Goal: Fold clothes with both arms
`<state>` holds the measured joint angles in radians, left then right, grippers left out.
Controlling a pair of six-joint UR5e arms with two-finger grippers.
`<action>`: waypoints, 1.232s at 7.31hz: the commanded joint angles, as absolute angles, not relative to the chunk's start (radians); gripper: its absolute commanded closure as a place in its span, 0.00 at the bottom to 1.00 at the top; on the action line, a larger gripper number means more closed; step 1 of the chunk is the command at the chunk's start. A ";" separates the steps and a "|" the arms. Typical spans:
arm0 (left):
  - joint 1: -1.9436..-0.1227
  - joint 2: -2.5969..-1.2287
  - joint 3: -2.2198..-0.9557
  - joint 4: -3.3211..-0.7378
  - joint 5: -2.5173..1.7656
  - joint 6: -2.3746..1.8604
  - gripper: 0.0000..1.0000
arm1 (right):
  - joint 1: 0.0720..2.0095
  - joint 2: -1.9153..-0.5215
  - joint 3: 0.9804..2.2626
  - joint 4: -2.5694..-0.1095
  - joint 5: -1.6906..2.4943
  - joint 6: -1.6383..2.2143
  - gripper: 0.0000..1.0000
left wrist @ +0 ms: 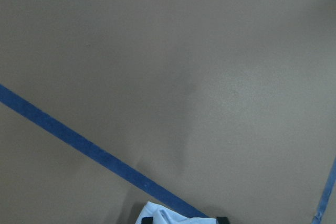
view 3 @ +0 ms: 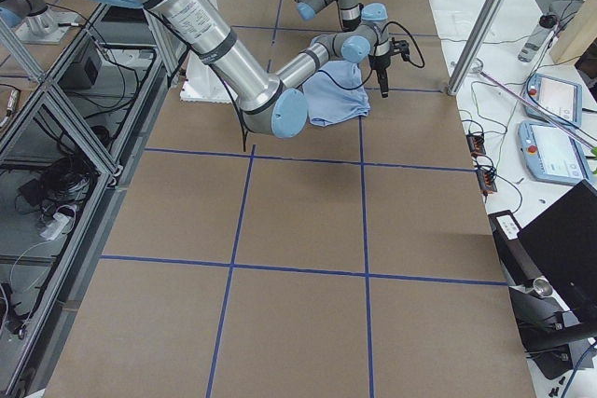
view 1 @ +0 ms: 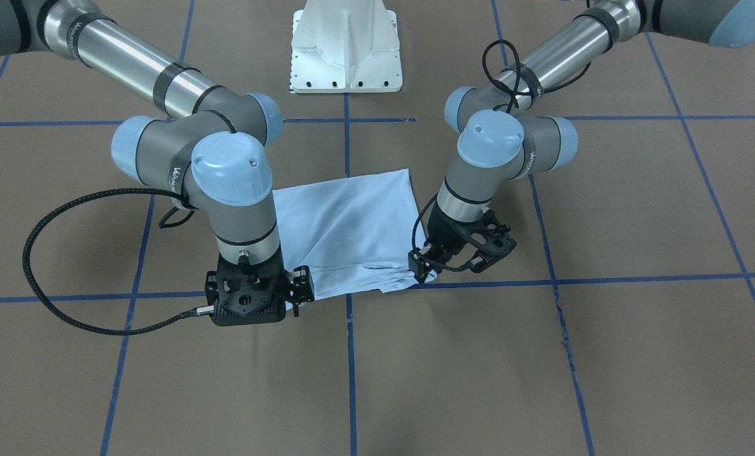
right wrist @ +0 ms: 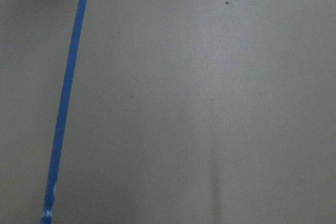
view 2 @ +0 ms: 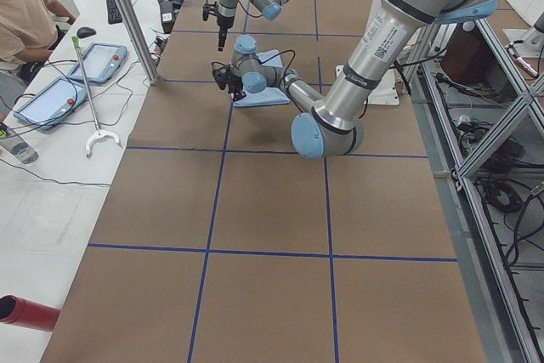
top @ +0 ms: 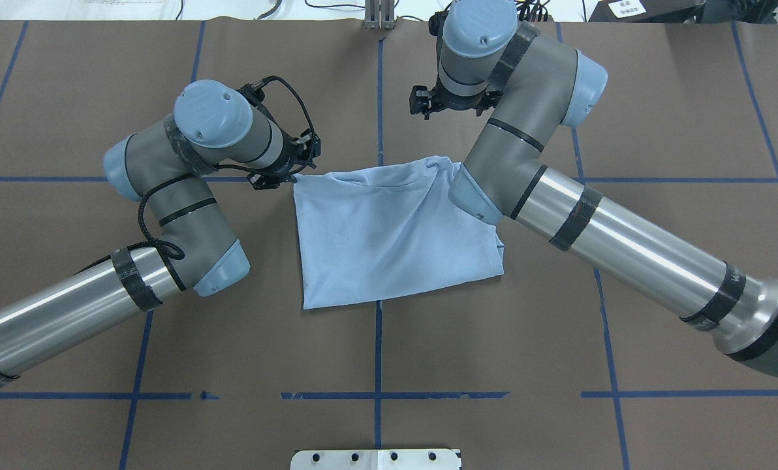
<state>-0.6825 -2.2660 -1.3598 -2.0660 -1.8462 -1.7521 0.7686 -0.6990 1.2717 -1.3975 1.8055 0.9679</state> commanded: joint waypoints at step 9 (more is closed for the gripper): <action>-0.683 -2.273 -1.263 -2.066 -1.794 -1.637 1.00 | 0.769 -0.706 1.273 -1.394 1.805 0.969 0.00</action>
<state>-0.6779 -2.2720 -1.2957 -2.0639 -1.8268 -1.6636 0.7683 -0.7049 1.2732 -1.3946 1.8055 0.9700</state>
